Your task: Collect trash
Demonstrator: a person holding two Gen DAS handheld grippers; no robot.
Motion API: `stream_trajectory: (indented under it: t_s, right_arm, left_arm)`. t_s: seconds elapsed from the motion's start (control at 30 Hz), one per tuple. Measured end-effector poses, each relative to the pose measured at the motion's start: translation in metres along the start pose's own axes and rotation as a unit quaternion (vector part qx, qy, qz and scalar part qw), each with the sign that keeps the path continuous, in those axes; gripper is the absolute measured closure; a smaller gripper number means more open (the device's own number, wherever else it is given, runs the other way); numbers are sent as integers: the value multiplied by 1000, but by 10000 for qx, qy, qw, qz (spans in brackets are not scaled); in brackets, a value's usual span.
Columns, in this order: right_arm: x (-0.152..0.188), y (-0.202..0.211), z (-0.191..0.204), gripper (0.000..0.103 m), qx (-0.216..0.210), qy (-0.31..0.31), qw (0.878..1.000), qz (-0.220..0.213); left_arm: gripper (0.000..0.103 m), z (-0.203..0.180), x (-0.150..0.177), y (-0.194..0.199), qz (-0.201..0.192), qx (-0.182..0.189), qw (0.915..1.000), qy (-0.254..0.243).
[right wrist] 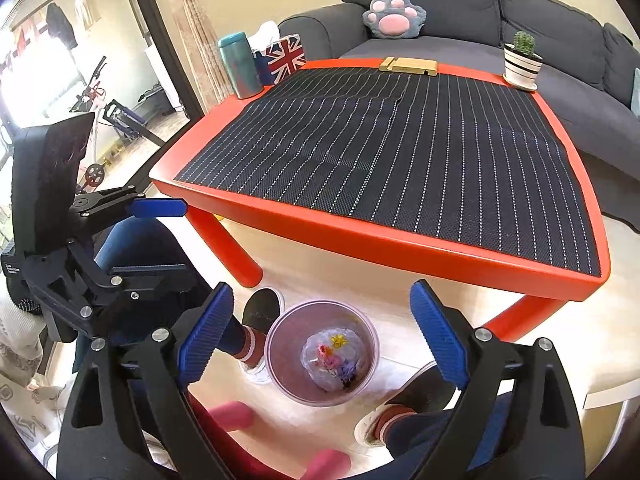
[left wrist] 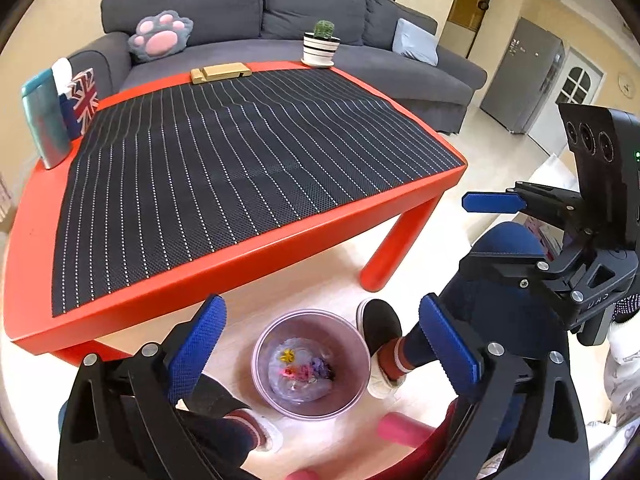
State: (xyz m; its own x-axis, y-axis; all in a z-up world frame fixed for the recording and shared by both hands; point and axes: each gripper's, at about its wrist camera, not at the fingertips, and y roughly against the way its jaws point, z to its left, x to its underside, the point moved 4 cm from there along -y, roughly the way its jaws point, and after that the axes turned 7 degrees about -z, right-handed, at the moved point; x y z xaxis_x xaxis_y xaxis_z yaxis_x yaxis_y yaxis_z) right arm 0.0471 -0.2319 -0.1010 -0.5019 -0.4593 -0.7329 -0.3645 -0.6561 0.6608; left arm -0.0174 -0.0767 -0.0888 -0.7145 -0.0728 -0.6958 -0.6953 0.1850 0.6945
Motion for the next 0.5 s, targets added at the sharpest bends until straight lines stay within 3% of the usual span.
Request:
stream_trajectory:
  t_s: [0.5]
  right_arm:
    - [-30,9,3,5,209,46,9995,-228]
  left_arm:
    - [9,15,-24,21,-294,-212,9993,120]
